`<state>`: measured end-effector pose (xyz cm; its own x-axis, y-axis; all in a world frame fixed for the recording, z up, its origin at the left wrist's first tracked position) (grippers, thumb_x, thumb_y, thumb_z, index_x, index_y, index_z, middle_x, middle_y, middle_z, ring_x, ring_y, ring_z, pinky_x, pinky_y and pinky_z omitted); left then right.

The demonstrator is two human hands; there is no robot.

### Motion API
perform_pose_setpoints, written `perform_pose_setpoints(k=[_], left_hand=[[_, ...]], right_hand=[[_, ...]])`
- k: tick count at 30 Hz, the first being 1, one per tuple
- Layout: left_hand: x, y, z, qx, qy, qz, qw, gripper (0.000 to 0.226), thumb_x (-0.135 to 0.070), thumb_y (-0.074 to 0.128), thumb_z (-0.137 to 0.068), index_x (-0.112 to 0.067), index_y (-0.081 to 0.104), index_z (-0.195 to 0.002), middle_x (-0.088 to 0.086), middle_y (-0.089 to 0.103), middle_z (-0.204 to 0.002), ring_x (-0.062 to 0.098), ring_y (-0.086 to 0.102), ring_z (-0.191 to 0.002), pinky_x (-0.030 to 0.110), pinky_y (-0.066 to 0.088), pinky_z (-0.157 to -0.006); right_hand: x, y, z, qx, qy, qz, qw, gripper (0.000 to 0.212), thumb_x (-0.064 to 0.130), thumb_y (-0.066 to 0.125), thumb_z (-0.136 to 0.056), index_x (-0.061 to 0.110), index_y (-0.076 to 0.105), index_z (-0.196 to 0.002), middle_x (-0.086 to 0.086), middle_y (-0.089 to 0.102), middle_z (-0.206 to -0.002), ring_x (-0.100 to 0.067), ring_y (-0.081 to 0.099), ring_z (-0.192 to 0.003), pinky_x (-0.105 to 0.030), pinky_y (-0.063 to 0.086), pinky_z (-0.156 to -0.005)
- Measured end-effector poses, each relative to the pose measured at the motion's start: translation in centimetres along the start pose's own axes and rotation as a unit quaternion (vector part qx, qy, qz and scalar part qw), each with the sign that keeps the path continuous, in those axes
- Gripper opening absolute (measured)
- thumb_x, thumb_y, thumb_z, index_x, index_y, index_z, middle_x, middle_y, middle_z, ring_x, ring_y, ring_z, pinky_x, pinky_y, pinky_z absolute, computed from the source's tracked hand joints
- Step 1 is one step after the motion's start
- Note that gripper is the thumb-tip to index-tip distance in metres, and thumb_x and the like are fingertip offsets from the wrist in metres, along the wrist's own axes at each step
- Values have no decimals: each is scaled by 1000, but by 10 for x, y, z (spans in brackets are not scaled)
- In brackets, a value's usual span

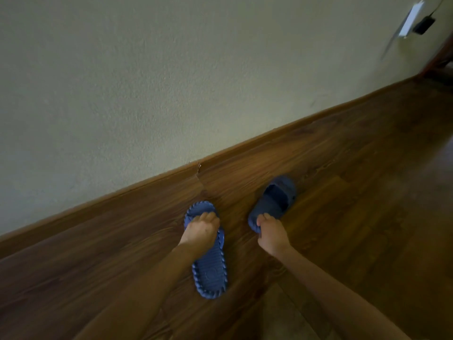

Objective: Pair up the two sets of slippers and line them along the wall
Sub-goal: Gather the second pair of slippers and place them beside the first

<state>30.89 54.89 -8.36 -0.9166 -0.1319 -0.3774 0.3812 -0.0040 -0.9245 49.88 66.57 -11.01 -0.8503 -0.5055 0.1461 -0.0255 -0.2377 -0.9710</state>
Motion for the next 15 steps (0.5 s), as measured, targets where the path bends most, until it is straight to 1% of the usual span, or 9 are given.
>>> perform_pose_setpoints(k=[2,5,6,8,9,11,12,13,15], left_hand=[[-2,6,10,15,9,-43,999,19,-23,77,-67,-19,69,-84,-1,70,-83,16,71,-74,24,56,-58],[1,1,16,14,27,-62,998,27,-13,75,-69,-12,69,-95,6,71,-93,24,71,-81,28,57,-62],[1,-4,18,18,34,-89,995,33,-12,79,-62,-11,69,-94,6,71,-92,23,70,-78,27,56,-57],[3,-8,19,27,17,-128,991,48,-15,89,-35,-19,72,-80,-3,70,-75,12,68,-60,19,46,-37],[6,-9,19,37,-5,-105,994,50,-16,89,-28,-20,72,-75,-4,69,-69,9,66,-56,19,43,-33],[10,-9,21,35,-6,-97,995,43,-16,89,-35,-19,72,-75,-3,69,-69,11,67,-57,20,44,-33],[10,-10,24,23,6,-104,994,38,-11,85,-49,-15,71,-84,1,70,-77,17,70,-66,23,50,-40],[10,-12,26,28,7,-80,996,33,-6,74,-67,-8,68,-98,8,69,-92,25,70,-82,30,57,-53],[11,-9,23,19,-9,-84,996,34,-2,46,-90,-4,52,-124,14,57,-121,32,58,-111,41,52,-82]], right_hand=[[11,18,30,-33,-18,29,999,24,9,73,-67,15,61,-87,-2,60,-84,-21,62,-78,-32,50,-69],[17,34,60,-24,-81,111,990,32,21,86,-43,25,56,-55,5,55,-50,-10,56,-48,-23,47,-49],[13,34,64,-21,-87,108,990,36,23,86,-42,26,51,-49,5,49,-44,-7,50,-41,-19,43,-45],[8,29,70,-38,-88,59,994,44,19,86,-47,27,43,-50,7,36,-41,-4,29,-33,-9,20,-37],[8,25,72,-52,-77,27,995,39,15,84,-56,29,47,-57,8,38,-44,-3,27,-35,-8,13,-38],[7,20,70,-109,-6,-78,991,19,12,67,-83,29,61,-87,9,59,-60,-3,46,-44,-9,25,-43],[9,18,65,-113,59,-131,983,21,15,57,-91,28,61,-107,9,61,-67,-6,53,-52,-13,32,-46],[11,18,60,-101,117,-196,968,30,18,50,-95,25,55,-124,8,59,-71,-8,54,-57,-16,35,-48],[17,23,53,-41,157,-251,954,46,20,47,-97,18,38,-143,6,56,-89,-15,59,-80,-21,45,-60]])
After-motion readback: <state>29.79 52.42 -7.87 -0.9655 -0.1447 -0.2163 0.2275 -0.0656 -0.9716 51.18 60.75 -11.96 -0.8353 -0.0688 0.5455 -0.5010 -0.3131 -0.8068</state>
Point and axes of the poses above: each hand's wrist, its own z-axis away from the middle knuckle, its own y-axis out of the palm, x = y × z, the point moved 2 cm from there along -z, towards the middle knuckle
